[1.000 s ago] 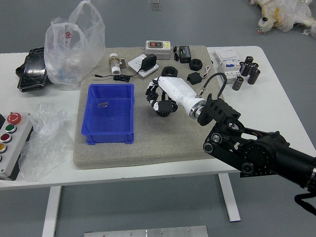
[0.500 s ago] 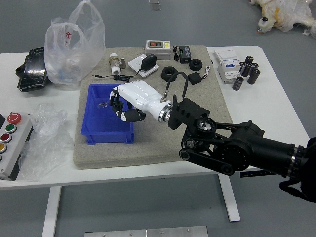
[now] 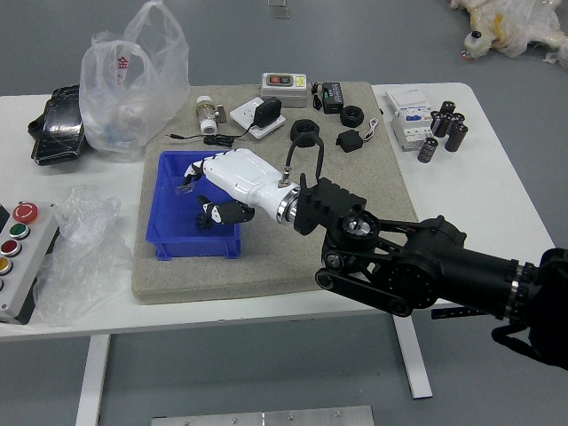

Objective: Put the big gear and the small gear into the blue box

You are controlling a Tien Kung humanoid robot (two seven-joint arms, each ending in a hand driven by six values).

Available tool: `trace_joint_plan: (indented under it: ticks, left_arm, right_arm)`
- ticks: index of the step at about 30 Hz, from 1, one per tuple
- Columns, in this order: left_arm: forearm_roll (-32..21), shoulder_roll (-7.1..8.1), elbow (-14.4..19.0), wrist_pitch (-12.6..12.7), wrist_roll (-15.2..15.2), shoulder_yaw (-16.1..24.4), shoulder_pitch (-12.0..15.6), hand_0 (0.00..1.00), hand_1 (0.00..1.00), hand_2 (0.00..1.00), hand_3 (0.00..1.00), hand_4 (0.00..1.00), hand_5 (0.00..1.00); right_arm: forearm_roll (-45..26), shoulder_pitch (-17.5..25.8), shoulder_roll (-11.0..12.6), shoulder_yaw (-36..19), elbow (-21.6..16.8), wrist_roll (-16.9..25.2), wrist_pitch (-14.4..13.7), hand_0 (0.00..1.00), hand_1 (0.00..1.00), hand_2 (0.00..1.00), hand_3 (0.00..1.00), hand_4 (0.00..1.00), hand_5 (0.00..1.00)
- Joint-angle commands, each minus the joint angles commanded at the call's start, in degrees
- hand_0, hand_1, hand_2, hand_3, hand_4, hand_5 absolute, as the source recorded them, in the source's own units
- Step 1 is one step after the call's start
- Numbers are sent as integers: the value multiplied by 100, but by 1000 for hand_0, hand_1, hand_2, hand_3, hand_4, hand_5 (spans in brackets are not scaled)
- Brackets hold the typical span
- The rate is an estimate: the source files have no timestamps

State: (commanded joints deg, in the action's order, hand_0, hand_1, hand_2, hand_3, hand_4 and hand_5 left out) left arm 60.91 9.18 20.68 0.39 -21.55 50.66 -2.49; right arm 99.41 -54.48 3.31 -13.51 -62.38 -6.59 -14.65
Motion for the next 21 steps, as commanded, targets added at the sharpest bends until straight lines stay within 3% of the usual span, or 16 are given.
trace_joint_plan:
  ticks: [1,12,13,21]
  left_arm:
    - [-2,-2,0,3,1,0,-1,699,642,633,802,716,420]
    - [-150,-13,-16,55,59,-70,-12,699,642,632,803,717,421]
    - [-159,-13,-17,57,63,-74,-12,699,642,632,803,717,421]
    - [-183,-9,-23,63,93,-92,-35,699,642,632,802,717,420]
  right_arm:
    - [-4,9,12,-9,3,-21,18,809,857,874,929,648,254]
    - [-110,277,299,-496,292,-128,76,805,850,866,907,659,260]
    - [-119,297,327,-543,348,-130,78,799,825,856,902,860,402]
    - [-241,359,346,-517,935,-165,177,800,828,856,898,901,425]
